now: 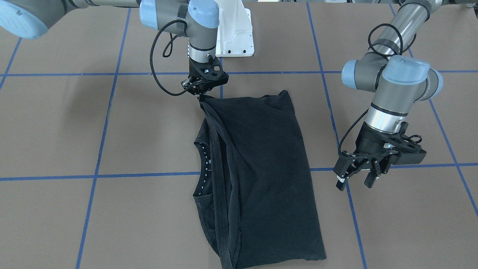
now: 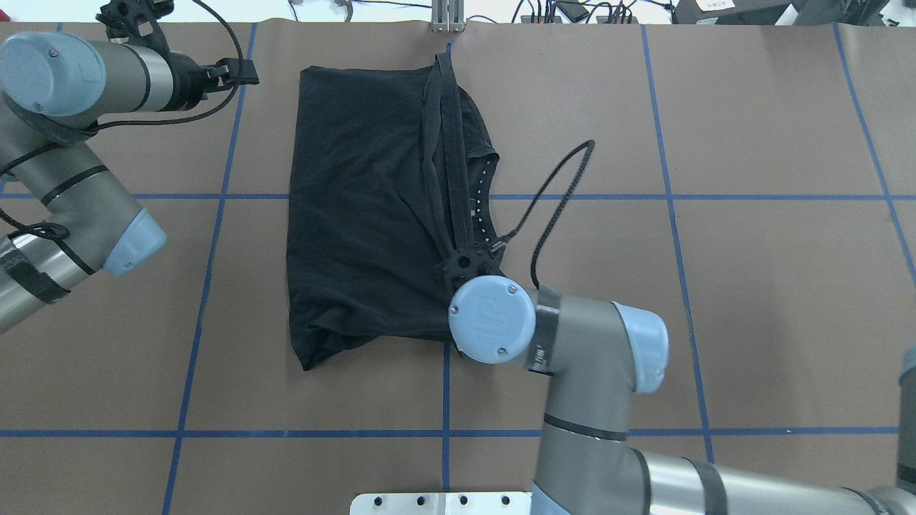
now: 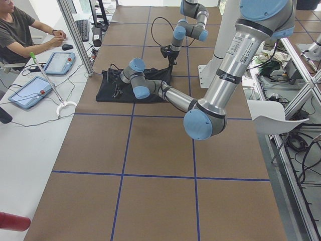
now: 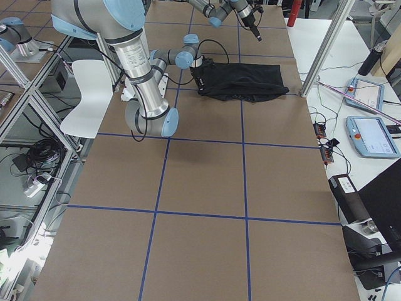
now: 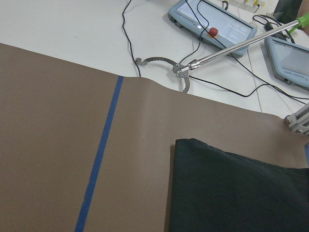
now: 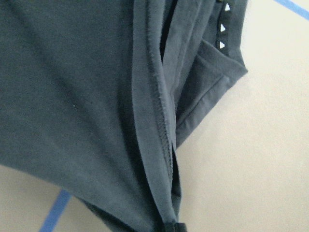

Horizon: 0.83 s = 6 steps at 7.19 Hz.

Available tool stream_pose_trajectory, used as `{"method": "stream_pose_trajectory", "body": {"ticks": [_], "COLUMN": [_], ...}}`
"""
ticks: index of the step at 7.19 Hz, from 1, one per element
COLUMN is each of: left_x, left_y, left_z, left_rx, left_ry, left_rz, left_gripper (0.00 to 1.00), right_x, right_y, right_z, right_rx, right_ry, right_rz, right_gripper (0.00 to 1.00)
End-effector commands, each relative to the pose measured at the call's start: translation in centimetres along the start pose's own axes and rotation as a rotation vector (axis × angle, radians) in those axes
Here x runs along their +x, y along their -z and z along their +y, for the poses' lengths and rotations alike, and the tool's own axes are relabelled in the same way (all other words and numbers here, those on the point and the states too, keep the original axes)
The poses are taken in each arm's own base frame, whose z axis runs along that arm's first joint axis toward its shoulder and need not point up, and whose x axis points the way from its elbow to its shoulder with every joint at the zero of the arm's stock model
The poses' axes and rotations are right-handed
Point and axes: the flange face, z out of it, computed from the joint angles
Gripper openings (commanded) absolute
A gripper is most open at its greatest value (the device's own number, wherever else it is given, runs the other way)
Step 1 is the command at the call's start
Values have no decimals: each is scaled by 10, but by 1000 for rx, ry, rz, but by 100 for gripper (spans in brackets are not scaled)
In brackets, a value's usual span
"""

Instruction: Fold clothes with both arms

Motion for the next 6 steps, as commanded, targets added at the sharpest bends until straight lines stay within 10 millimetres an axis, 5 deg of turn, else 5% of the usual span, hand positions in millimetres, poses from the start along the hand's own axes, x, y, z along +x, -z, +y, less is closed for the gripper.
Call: {"method": "stream_pose_trajectory", "body": {"ticks": [1, 2, 4, 6], "left_x": [4, 8, 8, 7], "left_y": [5, 10, 10, 9], "left_z": [-1, -1, -1, -1], "left_rx": [-2, -5, -5, -6], "left_ry": [2, 8, 10, 10], "left_rz": [-6, -15, -16, -18], "left_gripper": [99, 99, 99, 99], "right_x": [7, 0, 9, 18], "right_y": [10, 8, 18, 27], "right_z": [73, 83, 86, 75], "right_rx": [-37, -46, -38, -18], "right_ry": [-177, -245, -258, -469], "right_rz": [-44, -45, -58, -69], "right_gripper": [0, 0, 65, 82]}}
